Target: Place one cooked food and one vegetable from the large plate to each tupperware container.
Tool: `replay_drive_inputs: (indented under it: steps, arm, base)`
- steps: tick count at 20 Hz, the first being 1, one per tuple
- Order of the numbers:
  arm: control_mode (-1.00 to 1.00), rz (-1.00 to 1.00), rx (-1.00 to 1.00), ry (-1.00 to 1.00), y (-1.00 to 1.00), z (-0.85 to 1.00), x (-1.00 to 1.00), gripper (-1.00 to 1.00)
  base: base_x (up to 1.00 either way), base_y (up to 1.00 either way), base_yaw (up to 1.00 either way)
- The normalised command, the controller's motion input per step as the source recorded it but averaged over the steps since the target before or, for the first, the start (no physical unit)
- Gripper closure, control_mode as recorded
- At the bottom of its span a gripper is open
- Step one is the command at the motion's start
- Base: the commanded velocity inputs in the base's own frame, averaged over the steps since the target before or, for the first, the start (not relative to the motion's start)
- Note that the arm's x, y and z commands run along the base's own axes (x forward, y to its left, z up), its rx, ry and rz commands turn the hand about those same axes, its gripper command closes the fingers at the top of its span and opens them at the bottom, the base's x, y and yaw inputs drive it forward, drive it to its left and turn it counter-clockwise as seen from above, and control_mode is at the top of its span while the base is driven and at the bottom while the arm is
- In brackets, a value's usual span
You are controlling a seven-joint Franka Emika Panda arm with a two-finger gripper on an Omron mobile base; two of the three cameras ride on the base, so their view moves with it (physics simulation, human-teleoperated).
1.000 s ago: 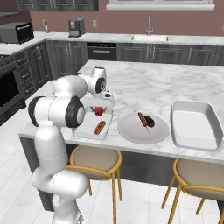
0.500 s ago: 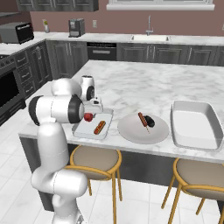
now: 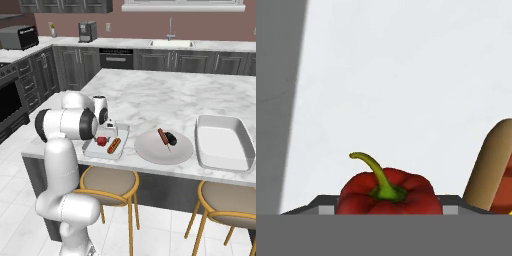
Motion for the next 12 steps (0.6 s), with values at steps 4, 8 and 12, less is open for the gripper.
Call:
replay_drive_inputs:
  steps: [4,8,12]
  arm:
    - [-1.0,0.0,0.0,0.0,-0.01,0.0,0.0,-1.0]
    - [-1.0,0.0,-0.03,-0.01,0.0,0.1,0.0,-1.0]
    - [-1.0,0.0,-0.05,-0.01,0.0,0.43,-0.02,-1.0]
  base:
    - [0.0,0.0,0.0]
    - [0.0,0.0,0.0]
    - [0.0,0.0,0.0]
